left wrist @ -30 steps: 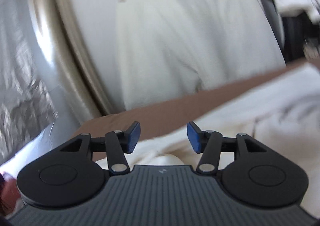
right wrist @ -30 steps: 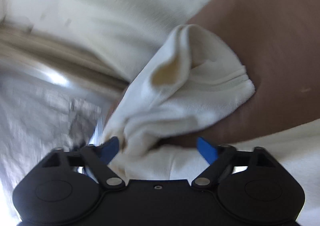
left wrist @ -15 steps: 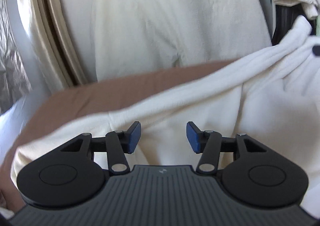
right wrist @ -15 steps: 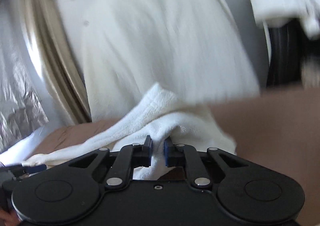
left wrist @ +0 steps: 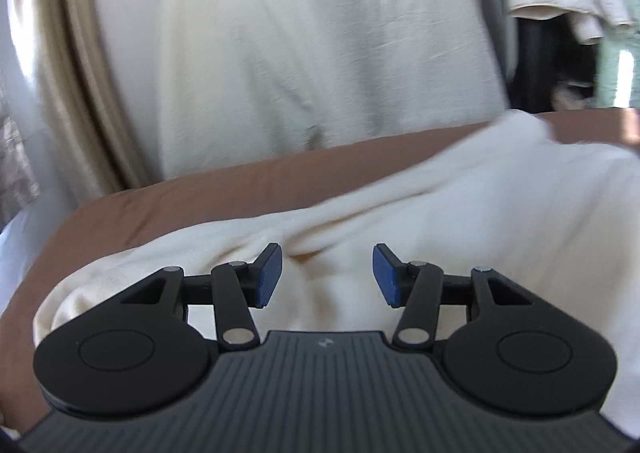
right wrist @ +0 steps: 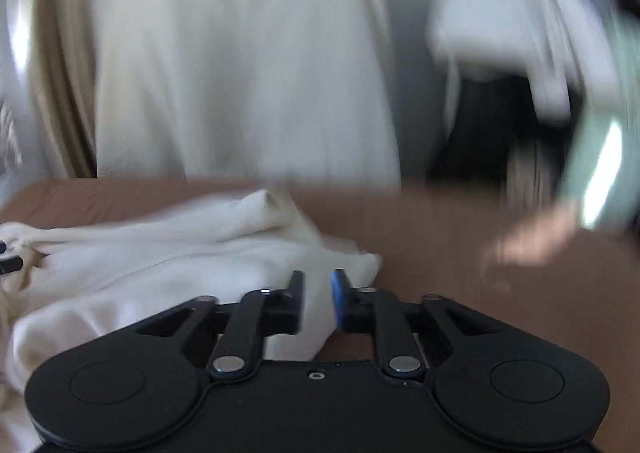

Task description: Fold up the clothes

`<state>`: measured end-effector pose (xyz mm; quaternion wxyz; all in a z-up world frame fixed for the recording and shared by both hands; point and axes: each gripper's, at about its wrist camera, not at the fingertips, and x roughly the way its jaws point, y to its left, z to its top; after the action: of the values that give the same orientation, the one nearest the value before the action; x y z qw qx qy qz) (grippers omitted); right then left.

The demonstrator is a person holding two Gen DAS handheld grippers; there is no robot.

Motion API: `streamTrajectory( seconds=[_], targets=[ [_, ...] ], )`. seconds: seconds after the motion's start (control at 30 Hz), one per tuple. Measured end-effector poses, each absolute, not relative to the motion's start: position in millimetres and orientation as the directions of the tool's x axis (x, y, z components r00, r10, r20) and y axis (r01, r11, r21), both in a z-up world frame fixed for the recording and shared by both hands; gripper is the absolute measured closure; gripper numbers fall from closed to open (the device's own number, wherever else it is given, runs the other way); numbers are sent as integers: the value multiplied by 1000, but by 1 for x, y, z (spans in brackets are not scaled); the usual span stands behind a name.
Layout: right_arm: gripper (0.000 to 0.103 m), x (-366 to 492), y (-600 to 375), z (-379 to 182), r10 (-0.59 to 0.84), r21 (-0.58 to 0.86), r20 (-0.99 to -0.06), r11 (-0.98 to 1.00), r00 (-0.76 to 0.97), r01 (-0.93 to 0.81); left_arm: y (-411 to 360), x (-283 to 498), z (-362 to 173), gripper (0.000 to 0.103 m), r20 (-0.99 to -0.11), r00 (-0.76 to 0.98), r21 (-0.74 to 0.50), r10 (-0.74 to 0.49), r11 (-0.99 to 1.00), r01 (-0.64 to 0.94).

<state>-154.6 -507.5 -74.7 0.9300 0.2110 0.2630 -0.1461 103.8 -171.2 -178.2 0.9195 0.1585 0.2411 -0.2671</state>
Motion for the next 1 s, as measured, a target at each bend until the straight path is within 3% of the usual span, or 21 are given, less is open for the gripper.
streamTrajectory(
  seconds=[0.07,0.1,0.17,0.2,0.3,0.43,0.5,0.6,0.73,0.8,0.83,0.87,0.9,0.93,0.97,1.0],
  targets=[
    [50,-174,-539,-98,-62,490,-584,768,809,412,-183,100,-177,53,-530,721,166,-447,779,605],
    [48,-183,-554,-111,2,584,-583,696,812,418,-192,102,-175,52,-533,714,168,-453,771,615],
    [44,-189,-577,-141,170,800,-497,470,851,373,-213,108,-168,52,-546,705,174,-453,761,625],
    [43,-187,-581,-150,218,842,-465,408,858,352,-225,115,-163,51,-556,703,180,-444,761,623],
    [35,-176,-578,-154,248,850,-453,410,856,331,-268,142,-155,42,-590,679,227,-437,717,659],
    [22,-155,-577,-158,321,837,-473,455,821,304,-310,180,-169,41,-686,618,296,-385,628,720],
    [20,-139,-578,-162,386,810,-512,514,767,281,-314,190,-178,41,-703,610,302,-365,624,721],
    [20,-121,-570,-153,311,682,-610,674,729,284,-315,202,-188,41,-708,614,295,-349,644,706],
    [19,-106,-571,-172,441,790,-515,578,735,206,-335,216,-198,33,-756,552,280,-352,589,758],
    [16,-102,-569,-186,474,829,-476,523,740,198,-356,222,-217,31,-787,542,342,-294,524,780],
    [14,-99,-566,-193,473,830,-469,524,745,190,-362,219,-225,34,-777,566,384,-277,504,774],
    [13,-95,-558,-196,461,806,-483,566,745,173,-364,215,-228,46,-764,579,397,-283,501,769],
    [15,-92,-551,-192,436,766,-508,623,742,159,-365,210,-229,81,-750,598,414,-282,506,757],
    [23,-93,-544,-183,399,727,-521,671,754,147,-364,204,-225,95,-733,627,436,-262,526,730],
    [34,-95,-537,-174,361,683,-531,717,766,136,-364,198,-221,95,-716,655,459,-242,545,702],
    [67,-96,-530,-165,323,637,-538,760,778,126,-362,190,-215,95,-685,689,489,-237,552,675]
  ],
)
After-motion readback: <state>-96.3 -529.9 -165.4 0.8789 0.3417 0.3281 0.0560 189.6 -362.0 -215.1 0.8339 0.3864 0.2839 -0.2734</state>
